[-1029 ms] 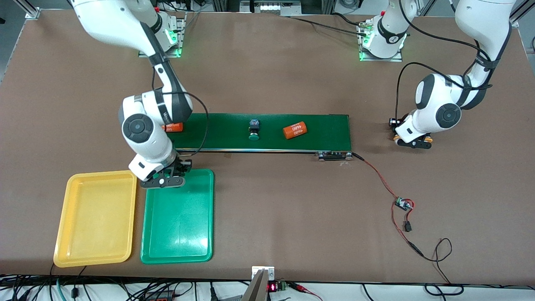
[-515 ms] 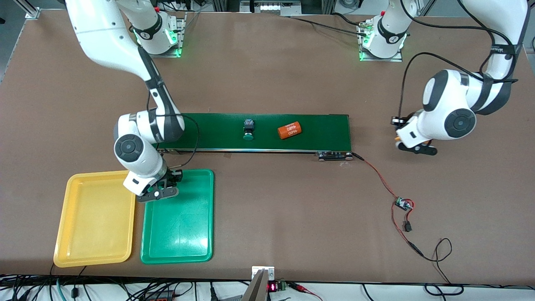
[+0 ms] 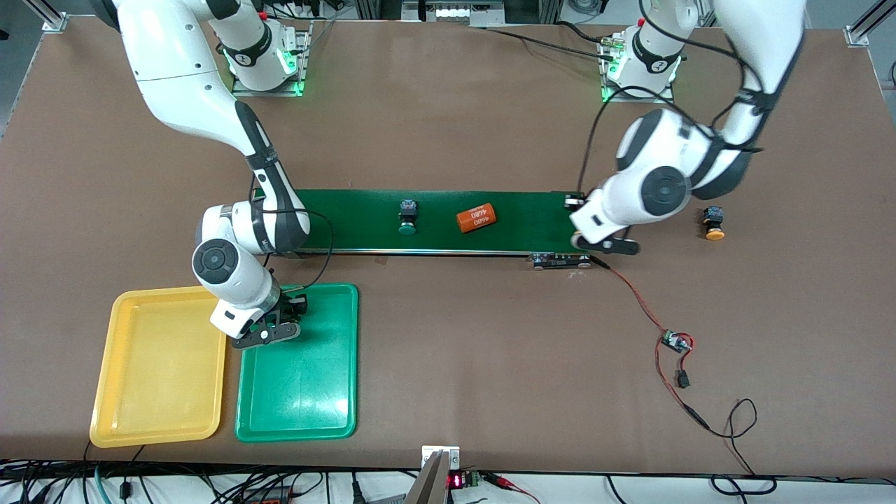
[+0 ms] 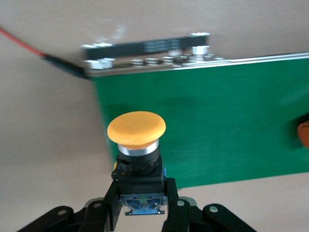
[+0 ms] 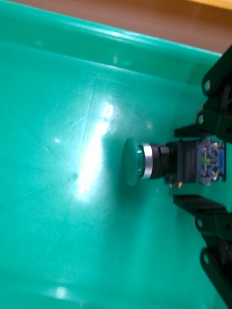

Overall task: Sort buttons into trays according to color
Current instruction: 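Release the green button in the green tray while the left gripper places the yellow button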

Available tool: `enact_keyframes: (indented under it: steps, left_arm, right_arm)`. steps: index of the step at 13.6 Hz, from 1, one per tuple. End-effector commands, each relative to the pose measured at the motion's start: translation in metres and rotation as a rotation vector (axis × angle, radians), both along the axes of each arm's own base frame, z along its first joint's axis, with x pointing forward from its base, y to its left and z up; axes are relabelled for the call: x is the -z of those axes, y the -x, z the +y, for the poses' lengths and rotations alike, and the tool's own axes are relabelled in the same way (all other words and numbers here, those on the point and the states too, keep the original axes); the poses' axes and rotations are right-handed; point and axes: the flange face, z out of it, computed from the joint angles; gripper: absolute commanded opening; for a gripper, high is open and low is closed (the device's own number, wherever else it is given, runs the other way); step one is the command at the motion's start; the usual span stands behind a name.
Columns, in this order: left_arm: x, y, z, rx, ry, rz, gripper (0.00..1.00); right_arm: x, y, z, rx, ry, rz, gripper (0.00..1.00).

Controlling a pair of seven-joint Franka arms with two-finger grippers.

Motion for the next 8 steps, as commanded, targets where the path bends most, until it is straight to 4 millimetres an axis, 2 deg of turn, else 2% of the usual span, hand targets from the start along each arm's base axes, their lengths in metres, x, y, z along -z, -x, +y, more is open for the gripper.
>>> enact_keyframes:
  steps: [1,2,3,4,6,8]
  left_arm:
    - [0.014,0.002,-0.025,-0.029,0.023,0.009,0.4]
    - [0.013,0.002,-0.024,-0.03,0.023,0.008,0.63]
    - [0.012,0.002,-0.024,-0.029,0.022,0.01,0.93]
    - [0.008,0.001,-0.019,-0.023,0.021,0.01,1.0]
    - [-0.011,-0.001,-0.013,-0.025,0.006,0.006,1.0]
    - [-0.037,-0.009,0.016,-0.063,-0.022,-0.005,1.0]
  right_arm:
    - [-0.037,0.005,0.017,0.001,-0.039,0.05,1.0]
    - [-0.059,0.012,0.026,0.008,-0.046,0.083,1.0]
    - [-0.08,0.021,0.038,0.04,-0.049,0.108,1.0]
    - [-0.096,0.033,0.054,0.079,-0.048,0.136,1.0]
    - [-0.113,0.056,0.083,0.104,-0.051,0.148,1.0]
    - [-0.115,0.09,0.109,0.182,-0.05,0.169,1.0]
